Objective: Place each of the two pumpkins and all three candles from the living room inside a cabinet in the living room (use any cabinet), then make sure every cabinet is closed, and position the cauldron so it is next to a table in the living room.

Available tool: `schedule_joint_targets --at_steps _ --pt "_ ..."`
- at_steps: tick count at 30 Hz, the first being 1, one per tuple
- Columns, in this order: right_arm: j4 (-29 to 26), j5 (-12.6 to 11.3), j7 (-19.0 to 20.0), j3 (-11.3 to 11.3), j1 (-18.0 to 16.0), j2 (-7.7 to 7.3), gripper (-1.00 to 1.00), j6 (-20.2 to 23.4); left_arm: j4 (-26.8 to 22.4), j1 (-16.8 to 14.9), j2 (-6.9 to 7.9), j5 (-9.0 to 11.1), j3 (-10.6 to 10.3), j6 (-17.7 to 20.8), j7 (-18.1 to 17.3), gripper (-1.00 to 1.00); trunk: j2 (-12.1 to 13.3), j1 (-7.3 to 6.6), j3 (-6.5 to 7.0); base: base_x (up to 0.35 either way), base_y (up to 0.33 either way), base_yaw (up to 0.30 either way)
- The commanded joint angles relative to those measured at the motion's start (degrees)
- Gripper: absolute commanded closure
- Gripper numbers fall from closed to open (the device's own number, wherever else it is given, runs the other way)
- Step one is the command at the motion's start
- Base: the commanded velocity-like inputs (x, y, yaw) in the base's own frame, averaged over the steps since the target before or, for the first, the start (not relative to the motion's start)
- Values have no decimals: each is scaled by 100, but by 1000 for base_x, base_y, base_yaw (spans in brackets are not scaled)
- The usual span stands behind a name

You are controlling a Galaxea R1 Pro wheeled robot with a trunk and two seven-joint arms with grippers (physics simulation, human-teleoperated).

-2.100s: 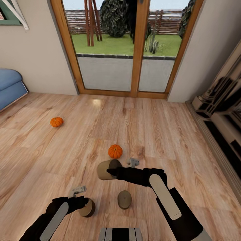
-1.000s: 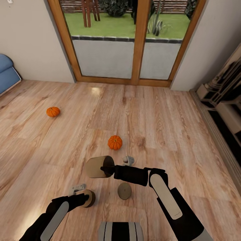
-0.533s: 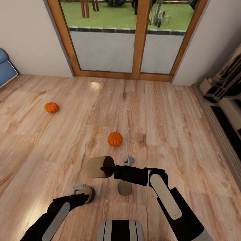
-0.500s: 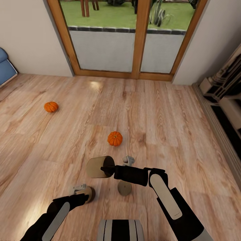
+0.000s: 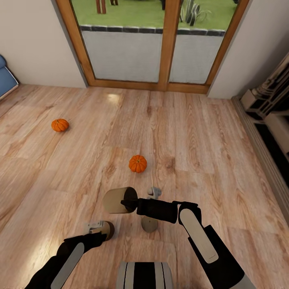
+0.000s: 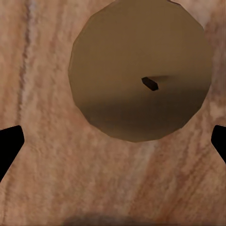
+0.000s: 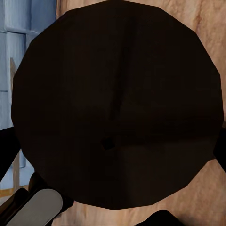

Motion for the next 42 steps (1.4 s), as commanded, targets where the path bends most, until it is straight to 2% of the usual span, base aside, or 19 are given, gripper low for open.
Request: schedule_joint_targets --at_steps 1,8,11,42 --pt "-1 -22 0 -3 -3 2 100 21 -7 -3 6 64 -20 6 57 -100 -2 -1 -4 0 0 0" --pt "0 -21 0 -3 -1 2 100 21 0 -3 0 68 -54 6 57 -100 -2 -1 -4 0 0 0" --pt "0 -21 0 -3 -2 2 100 21 1 -3 -2 68 -87 6 57 -100 -6 7 -70 0 0 0" --pt "9 -12 -8 -3 0 2 100 21 1 -3 2 68 -106 6 57 -100 -6 7 -70 31 -11 0"
